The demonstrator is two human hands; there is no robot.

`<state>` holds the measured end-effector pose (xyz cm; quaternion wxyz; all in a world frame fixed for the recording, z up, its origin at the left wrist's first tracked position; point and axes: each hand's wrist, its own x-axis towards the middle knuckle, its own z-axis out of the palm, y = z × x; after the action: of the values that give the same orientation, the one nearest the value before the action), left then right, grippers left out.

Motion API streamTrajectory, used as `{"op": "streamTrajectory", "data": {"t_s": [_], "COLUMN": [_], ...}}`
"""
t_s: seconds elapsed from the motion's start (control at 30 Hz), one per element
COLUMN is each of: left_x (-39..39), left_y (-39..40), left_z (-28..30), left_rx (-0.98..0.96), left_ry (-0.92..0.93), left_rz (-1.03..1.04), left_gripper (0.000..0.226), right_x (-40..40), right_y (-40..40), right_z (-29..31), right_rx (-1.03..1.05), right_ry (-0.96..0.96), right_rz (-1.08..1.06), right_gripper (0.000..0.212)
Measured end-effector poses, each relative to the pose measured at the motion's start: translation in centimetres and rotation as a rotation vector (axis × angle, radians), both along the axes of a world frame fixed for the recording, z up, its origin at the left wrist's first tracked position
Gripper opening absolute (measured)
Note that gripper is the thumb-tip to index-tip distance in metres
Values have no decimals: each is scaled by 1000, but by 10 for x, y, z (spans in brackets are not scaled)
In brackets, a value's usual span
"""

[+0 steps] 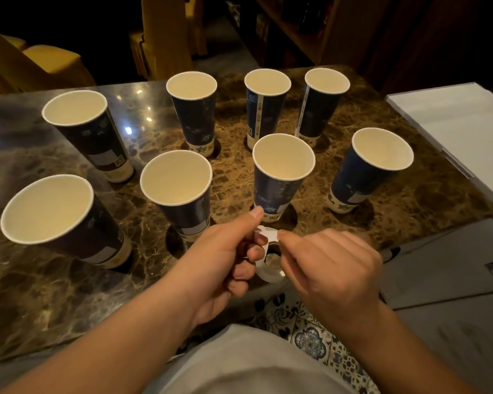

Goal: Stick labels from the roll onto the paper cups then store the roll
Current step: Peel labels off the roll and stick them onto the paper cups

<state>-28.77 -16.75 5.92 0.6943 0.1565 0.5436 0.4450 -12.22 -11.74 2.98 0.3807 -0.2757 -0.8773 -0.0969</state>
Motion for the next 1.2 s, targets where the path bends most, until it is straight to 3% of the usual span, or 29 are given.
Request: {"op": "streamTrajectory", "data": {"t_s": [0.1,0.2,0.37,0.43,0.5,0.53,0.67,0.87,0.9,1.0,1.1,1.2], "left_x": [-3,-6,-13,-19,-25,-27,-28,-31,-32,-43,-68,-98], "left_y": [0,-1,-8,-11,-13,-13,-17,-20,-22,-27,-12,41], "left_z": [-3,-4,-3,0,4,6,18,37,43,75,112,127], "left_rx": [14,79,340,480,576,595,615,582,586,646,773,708], "left_ry": [36,110,474,566,628,665,810,954,1010,1148,1409,1647], "left_rz": [31,33,-99,-192,-304,-339,-331,-232,-218,-157,-93,-100], "left_gripper": [19,23,19,15,13,12,9,8,10,46,43,44], "right_x": [-1,1,3,1,0,-1,-7,-13,-15,-19,-23,-30], "right_y": [0,3,8,11,16,19,19,15,14,20,28,31], "right_z": [0,1,7,12,19,20,28,45,49,62,75,82], "right_rx": [-28,-176,-570,-887,-1314,-1426,-1400,-1240,-1204,-1150,-1150,-1144], "right_ry": [-18,-45,192,340,405,387,346,409,436,594,665,560], "right_rz": [39,143,188,169,312,368,342,320,305,232,214,195], "right_gripper": [11,15,26,30,33,30,7,11,10,12,9,15]}}
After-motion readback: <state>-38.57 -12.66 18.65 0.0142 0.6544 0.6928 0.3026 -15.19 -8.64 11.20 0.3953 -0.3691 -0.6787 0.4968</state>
